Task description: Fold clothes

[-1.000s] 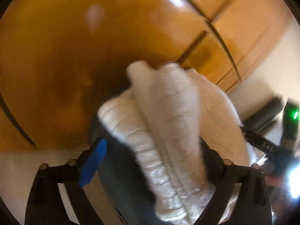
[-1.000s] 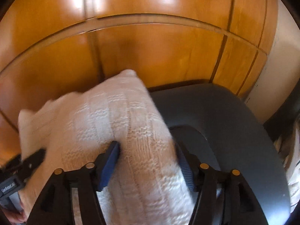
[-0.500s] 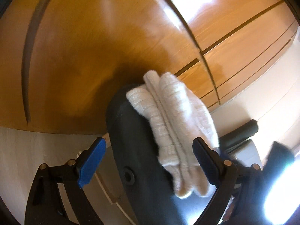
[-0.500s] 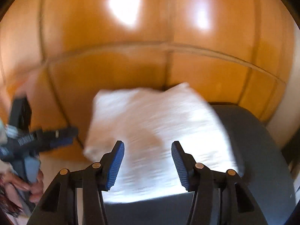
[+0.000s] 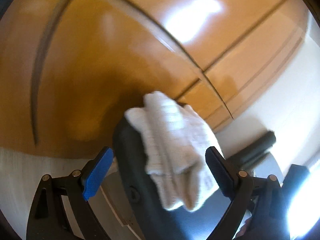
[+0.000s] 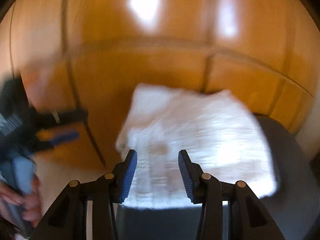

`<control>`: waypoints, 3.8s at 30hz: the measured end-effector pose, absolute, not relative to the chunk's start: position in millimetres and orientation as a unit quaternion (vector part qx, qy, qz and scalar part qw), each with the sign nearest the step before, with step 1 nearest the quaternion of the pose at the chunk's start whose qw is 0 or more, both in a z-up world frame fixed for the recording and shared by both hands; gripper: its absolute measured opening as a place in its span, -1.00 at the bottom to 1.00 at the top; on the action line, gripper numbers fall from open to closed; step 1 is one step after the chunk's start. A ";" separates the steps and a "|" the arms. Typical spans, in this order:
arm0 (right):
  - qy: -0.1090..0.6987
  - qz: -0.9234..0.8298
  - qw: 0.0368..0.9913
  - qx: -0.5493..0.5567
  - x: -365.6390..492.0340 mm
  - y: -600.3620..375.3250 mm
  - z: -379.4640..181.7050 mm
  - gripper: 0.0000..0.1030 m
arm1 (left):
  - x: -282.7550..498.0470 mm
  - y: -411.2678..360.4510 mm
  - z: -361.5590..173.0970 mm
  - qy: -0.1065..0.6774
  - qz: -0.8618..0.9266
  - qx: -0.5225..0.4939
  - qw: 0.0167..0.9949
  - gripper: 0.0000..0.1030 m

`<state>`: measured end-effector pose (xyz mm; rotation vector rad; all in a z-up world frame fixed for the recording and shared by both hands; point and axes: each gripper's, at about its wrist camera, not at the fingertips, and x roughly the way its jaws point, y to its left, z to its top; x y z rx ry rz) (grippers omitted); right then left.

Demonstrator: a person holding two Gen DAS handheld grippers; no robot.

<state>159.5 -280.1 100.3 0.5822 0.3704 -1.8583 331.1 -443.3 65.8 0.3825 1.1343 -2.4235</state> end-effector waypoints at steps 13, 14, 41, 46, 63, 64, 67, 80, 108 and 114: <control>0.125 -0.817 0.430 0.363 85.9 -257.0 74.8 -0.30 | 233.4 -427.7 25.2 0.261 -0.881 0.322 0.226 0.89; 0.135 -0.811 0.428 0.375 83.5 -265.4 66.7 -0.30 | 243.2 -439.7 14.8 0.324 -0.871 0.307 0.204 0.94; 0.152 -0.830 0.431 0.320 179.2 -222.5 115.5 0.64 | 320.7 -375.6 120.2 0.290 -0.847 0.288 0.341 0.94; 0.138 -0.830 0.447 0.305 200.2 -209.5 133.4 0.64 | 343.9 -359.8 136.5 0.288 -0.840 0.278 0.366 0.94; 0.128 -0.831 0.450 0.300 219.5 -207.2 151.7 0.65 | 351.7 -328.2 158.1 0.177 -0.845 0.282 0.418 0.95; 0.129 -0.832 0.449 0.299 220.7 -206.6 152.2 0.65 | 352.0 -328.0 158.8 0.178 -0.846 0.282 0.417 0.95; 0.129 -0.835 0.445 0.298 221.2 -205.9 152.7 0.65 | 352.9 -327.5 161.2 0.182 -0.847 0.280 0.413 0.95; 0.124 -0.845 0.432 0.290 227.9 -198.0 161.4 0.65 | 373.9 -324.9 182.1 0.200 -0.841 0.224 0.450 0.95; 0.127 -0.865 0.385 0.296 220.7 -169.3 155.1 0.65 | 349.3 -287.6 168.9 0.181 -0.863 0.294 0.370 0.95; 0.123 -0.865 0.385 0.296 221.0 -165.8 154.9 0.65 | 351.8 -294.9 161.9 0.212 -0.856 0.305 0.359 0.95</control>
